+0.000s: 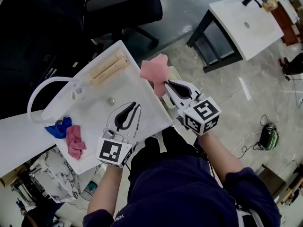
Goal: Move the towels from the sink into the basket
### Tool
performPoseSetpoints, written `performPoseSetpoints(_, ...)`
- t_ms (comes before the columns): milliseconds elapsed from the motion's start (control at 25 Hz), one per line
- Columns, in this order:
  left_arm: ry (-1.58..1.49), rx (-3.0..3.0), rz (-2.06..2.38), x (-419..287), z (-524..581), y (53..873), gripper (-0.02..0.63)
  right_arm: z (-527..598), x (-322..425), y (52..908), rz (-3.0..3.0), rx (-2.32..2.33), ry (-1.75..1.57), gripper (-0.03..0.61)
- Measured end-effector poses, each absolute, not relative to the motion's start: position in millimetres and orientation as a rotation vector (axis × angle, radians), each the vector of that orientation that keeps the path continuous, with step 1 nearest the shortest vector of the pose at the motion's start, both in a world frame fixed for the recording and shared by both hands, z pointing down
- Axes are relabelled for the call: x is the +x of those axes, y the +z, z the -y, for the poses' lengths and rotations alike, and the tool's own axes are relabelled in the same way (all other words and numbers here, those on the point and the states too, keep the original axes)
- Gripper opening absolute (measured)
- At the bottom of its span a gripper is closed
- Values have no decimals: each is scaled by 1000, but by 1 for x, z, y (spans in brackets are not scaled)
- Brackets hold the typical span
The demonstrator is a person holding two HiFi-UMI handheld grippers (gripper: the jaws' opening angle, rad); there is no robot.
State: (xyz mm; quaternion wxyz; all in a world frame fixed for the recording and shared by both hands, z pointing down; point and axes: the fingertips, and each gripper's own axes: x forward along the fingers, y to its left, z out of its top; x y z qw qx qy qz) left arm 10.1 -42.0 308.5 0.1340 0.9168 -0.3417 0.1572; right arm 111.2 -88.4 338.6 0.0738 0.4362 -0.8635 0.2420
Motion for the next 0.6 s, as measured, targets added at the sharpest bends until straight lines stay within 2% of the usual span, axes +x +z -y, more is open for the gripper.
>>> performPoseSetpoints(600, 548, 2688, 822, 112, 68, 345, 27, 85, 199, 425, 2423, 1443, 865, 17)
